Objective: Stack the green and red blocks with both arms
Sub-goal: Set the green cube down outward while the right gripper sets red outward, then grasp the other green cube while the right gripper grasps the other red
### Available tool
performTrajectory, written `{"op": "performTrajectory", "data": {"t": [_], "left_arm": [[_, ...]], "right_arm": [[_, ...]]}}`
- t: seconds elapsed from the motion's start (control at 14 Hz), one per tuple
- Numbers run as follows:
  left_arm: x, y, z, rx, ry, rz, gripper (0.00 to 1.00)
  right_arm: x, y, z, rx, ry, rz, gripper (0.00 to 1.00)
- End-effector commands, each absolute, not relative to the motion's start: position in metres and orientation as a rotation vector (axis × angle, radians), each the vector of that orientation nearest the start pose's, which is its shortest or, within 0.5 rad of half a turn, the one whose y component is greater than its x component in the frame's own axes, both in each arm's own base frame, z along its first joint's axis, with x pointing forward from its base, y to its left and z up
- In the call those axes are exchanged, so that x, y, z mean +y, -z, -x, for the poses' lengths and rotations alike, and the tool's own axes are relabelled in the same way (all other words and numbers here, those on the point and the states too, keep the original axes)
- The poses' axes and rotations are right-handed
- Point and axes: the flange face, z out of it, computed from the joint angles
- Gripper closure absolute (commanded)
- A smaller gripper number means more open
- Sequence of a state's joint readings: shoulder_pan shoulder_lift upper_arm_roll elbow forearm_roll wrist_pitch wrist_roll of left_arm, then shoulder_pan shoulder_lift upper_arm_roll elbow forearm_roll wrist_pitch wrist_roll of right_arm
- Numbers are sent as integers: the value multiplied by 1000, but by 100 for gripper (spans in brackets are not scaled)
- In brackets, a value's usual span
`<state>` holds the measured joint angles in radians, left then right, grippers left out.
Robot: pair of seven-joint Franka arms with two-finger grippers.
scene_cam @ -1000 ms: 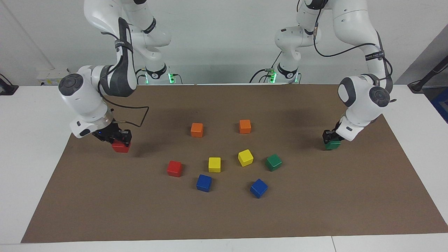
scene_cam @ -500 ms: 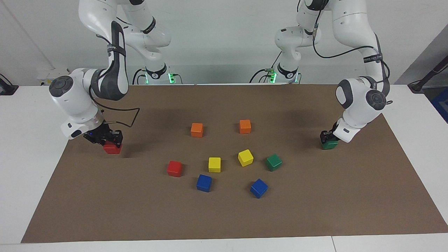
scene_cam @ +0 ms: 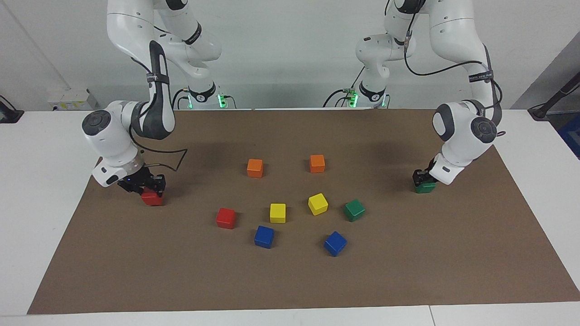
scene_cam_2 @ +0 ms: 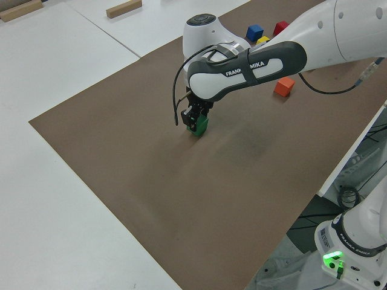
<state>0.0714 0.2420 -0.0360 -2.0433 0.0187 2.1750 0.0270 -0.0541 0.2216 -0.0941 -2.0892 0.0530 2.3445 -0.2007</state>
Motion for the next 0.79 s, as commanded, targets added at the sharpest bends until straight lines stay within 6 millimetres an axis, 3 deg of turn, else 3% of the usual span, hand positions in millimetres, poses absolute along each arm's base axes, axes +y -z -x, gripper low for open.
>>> {"op": "performTrajectory", "data": {"t": [0.0,0.21,0.36,0.43,0.5,0.57,0.71], "left_arm": [[19,-336,-584,-3,-123,3135,0],[6,-390,-610,-38,-141,3181,0],[-50,-406,-624,-218,-116,3214,0],[-67,-411,-629,-294,-98,3208,0],[-85,-417,-632,-316,-84,3209,0],[-109,-419,-633,-354,-83,3208,0],[-171,-405,-638,-519,-143,3127,0]], "right_arm": [[-81,-317,-567,-82,83,3130,100],[-80,-309,-561,-91,54,3127,100],[-81,-307,-559,-122,45,3125,100],[-82,-307,-558,-122,41,3125,100],[-81,-307,-558,-115,38,3125,24],[-80,-307,-559,-110,33,3124,0],[-80,-312,-565,-127,54,3128,0]]}}
